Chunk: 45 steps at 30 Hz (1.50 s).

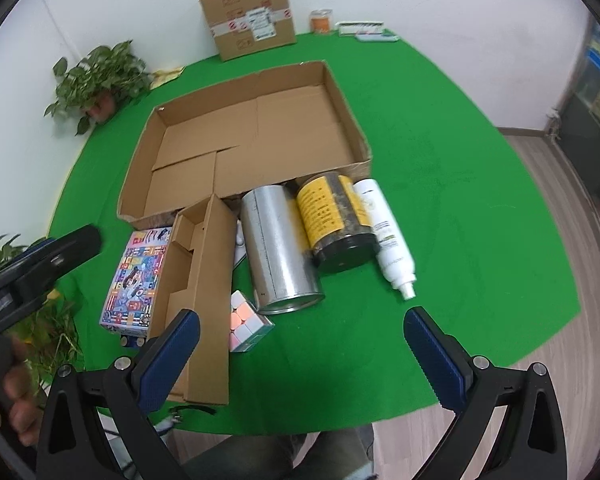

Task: Organize rigid objects
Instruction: 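Close the left gripper on the insert box wall while the right gripper also grips it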

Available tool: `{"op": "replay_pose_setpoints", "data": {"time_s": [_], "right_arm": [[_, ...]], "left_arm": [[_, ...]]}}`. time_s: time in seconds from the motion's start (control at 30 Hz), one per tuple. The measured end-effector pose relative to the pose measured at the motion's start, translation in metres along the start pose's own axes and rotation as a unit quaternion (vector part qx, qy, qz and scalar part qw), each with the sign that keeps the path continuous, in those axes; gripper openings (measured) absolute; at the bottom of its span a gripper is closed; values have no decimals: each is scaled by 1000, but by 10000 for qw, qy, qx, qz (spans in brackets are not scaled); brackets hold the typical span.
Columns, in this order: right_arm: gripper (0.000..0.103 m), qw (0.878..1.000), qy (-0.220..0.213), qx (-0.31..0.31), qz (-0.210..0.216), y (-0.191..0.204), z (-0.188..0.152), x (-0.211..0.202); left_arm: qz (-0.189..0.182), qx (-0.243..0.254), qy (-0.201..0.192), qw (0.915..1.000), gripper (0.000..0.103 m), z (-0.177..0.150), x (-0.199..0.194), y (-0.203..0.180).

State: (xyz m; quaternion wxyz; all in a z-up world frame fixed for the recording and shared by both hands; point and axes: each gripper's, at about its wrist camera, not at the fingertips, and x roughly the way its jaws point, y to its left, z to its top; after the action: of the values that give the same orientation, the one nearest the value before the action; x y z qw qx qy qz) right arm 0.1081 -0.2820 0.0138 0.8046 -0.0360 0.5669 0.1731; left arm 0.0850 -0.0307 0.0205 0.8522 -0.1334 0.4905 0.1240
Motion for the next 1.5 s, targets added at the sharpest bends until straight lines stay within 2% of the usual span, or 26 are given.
{"op": "replay_pose_setpoints", "data": {"time_s": [0.17,0.37,0.43,0.57,0.67,0.77,0.87,0.93,0.97,1.03,1.17,1.23,1.33,1.4,1.43,1.5], "right_arm": [[102,9988,415,-160,213,-5,26,41],[102,9932,567,-714,721,16,57,72],[102,9902,697,-870,844,24,62,81],[102,9839,886,-1233,945,42,57,94],[102,9801,1027,-1402,960,52,49,101],[102,9797,1132,-1263,1072,49,42,107],[97,9811,1271,-1098,965,55,36,117],[96,9821,1347,-930,937,55,32,120],[96,9825,1383,-873,897,59,28,123],[92,9822,1491,-792,824,62,23,128],[85,9826,1604,-630,693,72,8,136],[85,9828,1600,-583,714,79,0,137],[74,9821,1613,-691,688,91,-10,135],[63,9816,1629,-794,599,99,-18,133],[62,9818,1617,-825,559,102,-21,131],[50,9826,1556,-886,490,106,-26,126]], "left_arm": [[417,-508,271,9975,95,-11,4,14],[733,-1089,808,9881,95,-31,18,26],[689,-1180,1102,9845,95,-37,31,26],[608,-1022,1653,9790,95,-49,64,26],[296,-1182,1845,9753,95,-57,80,35],[107,-1194,2032,9718,94,-61,95,44],[-158,-1123,2292,9668,83,-69,108,51],[-313,-1141,2428,9628,69,-75,113,54],[-328,-1134,2498,9611,65,-78,116,56],[-391,-1262,2511,9589,50,-82,116,62],[-677,-1282,2601,9546,31,-88,118,69],[-784,-1291,2737,9499,13,-92,122,73],[-1044,-1339,2731,9469,8,-99,121,77],[-1150,-1324,2704,9466,7,-102,119,78],[-1219,-1336,2688,9461,7,-105,116,79],[-1268,-1318,2700,9453,7,-111,112,81]]}}
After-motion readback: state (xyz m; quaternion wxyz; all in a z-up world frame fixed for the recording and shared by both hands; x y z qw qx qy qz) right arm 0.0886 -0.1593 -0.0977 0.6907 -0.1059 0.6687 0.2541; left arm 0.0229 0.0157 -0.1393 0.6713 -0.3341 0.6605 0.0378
